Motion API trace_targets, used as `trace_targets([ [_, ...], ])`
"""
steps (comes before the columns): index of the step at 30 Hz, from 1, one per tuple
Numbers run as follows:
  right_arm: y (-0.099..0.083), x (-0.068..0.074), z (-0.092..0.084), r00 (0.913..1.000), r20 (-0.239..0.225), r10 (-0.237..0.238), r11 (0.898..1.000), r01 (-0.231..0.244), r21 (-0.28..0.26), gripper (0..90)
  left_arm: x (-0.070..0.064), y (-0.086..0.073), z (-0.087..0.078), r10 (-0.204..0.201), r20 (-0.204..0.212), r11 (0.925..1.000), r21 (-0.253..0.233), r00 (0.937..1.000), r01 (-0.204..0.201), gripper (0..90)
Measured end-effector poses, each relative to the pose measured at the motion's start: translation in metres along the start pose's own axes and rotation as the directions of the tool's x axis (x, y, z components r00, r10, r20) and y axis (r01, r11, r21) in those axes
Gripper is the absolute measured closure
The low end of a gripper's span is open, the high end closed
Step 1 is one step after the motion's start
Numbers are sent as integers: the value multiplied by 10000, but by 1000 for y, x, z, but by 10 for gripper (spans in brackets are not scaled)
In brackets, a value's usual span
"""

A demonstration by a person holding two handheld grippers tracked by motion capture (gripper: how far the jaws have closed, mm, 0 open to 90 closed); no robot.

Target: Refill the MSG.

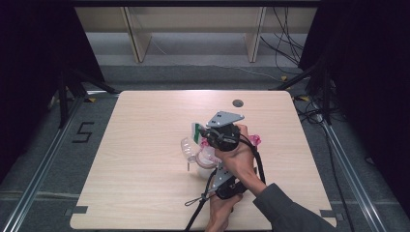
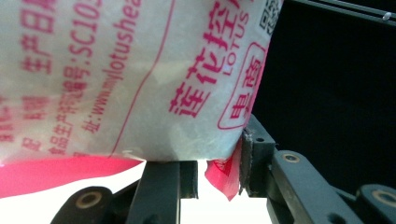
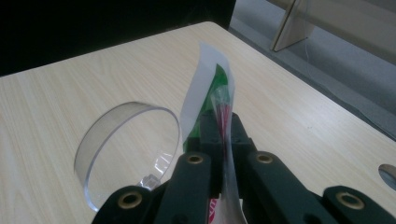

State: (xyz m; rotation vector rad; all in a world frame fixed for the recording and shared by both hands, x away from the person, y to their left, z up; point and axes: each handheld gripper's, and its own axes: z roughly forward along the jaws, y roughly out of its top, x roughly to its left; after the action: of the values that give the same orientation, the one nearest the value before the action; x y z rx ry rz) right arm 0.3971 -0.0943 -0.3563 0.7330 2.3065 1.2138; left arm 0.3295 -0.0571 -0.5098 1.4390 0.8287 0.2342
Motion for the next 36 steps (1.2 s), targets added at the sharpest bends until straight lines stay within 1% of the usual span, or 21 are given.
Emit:
trace_targets([
  [1,0,0,0,10000,0,0,10000,0,0,898,0,0,0,0,0,10000,0,10000,0,716],
  [2,0,0,0,10000,-9,60,10000,-60,18,899,-3,0,2,-411,152,9986,-331,9990,415,716],
  [3,0,0,0,10000,-9,55,10000,-55,22,899,-5,0,4,-666,187,9962,-551,9976,676,716],
  [4,0,0,0,10000,4,29,10000,-29,44,898,-1,0,1,-40,19,10000,-27,10000,40,716],
  [7,0,1,0,9999,-147,85,9997,-82,229,898,-1,0,1,-42,4,10000,-4,10000,42,716],
  [8,0,1,0,9998,-59,197,9997,-196,168,899,-1,0,0,-36,-18,10000,-9,10000,36,716],
  [12,-1,2,-1,9994,-73,334,9994,-333,93,898,-1,0,0,-38,-10,10000,55,10000,38,716],
  [13,-1,1,-1,9997,-169,188,9997,-185,155,898,-4,-1,3,-450,138,9985,-293,9989,454,716],
  [14,-1,1,-1,9997,-166,155,9997,-152,182,898,-1,-1,1,-7,-32,10000,73,10000,7,716],
  [17,-1,0,-1,9998,-108,193,9998,-193,36,899,-1,0,1,5,-41,10000,62,10000,-5,716],
  [18,-1,-1,-2,9996,-58,274,9996,-274,-29,898,0,-1,2,-34,130,10000,-30,9999,35,716],
  [19,-1,-1,-2,9996,-58,274,9996,-274,-29,898,0,-1,2,-34,130,10000,-30,9999,35,716],
  [20,-1,-1,-1,10000,38,38,10000,-38,16,898,-1,0,2,-30,44,10000,21,10000,30,716],
  [21,-1,0,-1,9999,-15,162,9998,-162,152,898,-1,0,1,-18,50,10000,46,10000,18,716],
  [23,-1,0,-2,9998,23,199,9998,-199,46,898,-1,0,1,-17,18,10000,50,10000,17,716],
  [24,-1,-1,-2,9997,-150,203,9998,-202,82,898,-1,0,1,-24,32,10000,30,10000,24,716],
  [25,-1,-1,-2,9997,-150,203,9998,-202,82,898,-1,0,1,-24,32,10000,30,10000,24,716],
  [28,-1,1,0,10000,-73,-26,9998,27,201,898,-1,1,1,-41,77,10000,49,10000,40,716],
  [33,0,1,0,9997,-97,225,9993,-222,296,898,-1,1,1,-23,77,10000,27,10000,23,717],
  [34,1,1,1,9999,-117,111,9997,-108,211,897,-1,1,1,-66,-25,10000,20,10000,66,717],
  [36,2,0,-1,9994,-131,307,9995,-305,123,897,0,1,1,-42,-51,10000,-7,10000,42,717],
])
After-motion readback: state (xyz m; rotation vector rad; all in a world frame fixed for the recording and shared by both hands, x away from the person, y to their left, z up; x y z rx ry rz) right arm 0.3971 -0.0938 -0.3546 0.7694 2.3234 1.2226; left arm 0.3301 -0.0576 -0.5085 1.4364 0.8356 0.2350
